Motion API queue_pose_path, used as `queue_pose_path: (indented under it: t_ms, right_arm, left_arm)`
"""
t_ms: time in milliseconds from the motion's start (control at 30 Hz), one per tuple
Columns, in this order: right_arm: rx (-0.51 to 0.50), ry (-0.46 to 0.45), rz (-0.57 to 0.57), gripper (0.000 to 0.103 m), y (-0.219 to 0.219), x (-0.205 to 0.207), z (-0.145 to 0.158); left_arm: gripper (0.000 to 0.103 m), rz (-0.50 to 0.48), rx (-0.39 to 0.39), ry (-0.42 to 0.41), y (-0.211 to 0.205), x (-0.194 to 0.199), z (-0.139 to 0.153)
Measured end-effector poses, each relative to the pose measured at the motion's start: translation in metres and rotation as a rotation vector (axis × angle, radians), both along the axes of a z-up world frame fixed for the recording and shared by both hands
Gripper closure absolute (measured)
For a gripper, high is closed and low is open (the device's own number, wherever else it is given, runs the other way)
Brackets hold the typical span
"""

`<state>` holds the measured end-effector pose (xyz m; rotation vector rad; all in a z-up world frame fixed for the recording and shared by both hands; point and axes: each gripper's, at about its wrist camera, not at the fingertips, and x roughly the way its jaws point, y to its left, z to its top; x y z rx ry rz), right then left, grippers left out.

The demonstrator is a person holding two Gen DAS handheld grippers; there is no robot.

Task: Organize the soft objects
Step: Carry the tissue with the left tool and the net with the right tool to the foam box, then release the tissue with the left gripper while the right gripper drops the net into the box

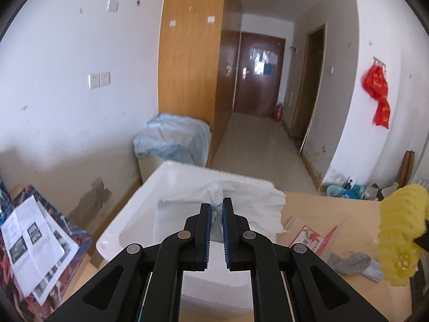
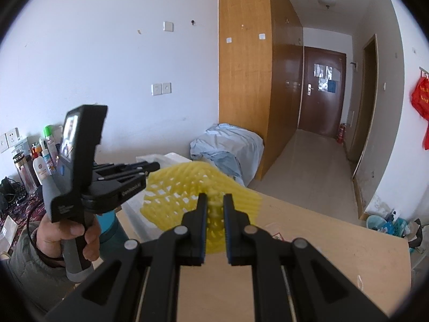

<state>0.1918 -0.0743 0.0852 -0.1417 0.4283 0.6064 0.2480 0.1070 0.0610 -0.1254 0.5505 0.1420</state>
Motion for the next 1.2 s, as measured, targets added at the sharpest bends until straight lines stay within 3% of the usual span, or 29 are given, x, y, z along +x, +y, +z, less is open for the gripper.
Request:
queue_pose_path:
  t_ms: [433,467,533,600,767,1200]
  right_arm:
    - [-0.007,-0.005,0.006,0.089,0.002,0.002,0.001]
    - [-0.007,-0.005,0.006,0.089,0.002,0.002,0.001]
    - [-0.009,-0.004,0.006,0.089,0.002,0.003,0.0]
    - [-0.009,-0.003,0.006,0.089,0.002,0.003,0.0]
    - [-0.009,-0.001,0.009,0.089,0.004,0.004,0.0]
    - [-0.046,0.03,0.061,0.089,0.044,0.03,-0.001]
  left_arm:
    - [0.092,0.097,0.035,0.037,0.01,-0.003,-0.012]
    - [0.086,0.102,0.041,0.041,0.01,-0.003,-0.012]
    - [0.063,0.119,0.049,0.042,0.011,-0.004,-0.013]
    - [0.023,0.124,0.057,0.009,0.01,-0.01,-0.01]
    - [0.005,0.159,0.09,-0.067,0.011,-0.03,0.001]
    - [0.002,0.207,0.07,-0.143,0.031,-0.073,0.004]
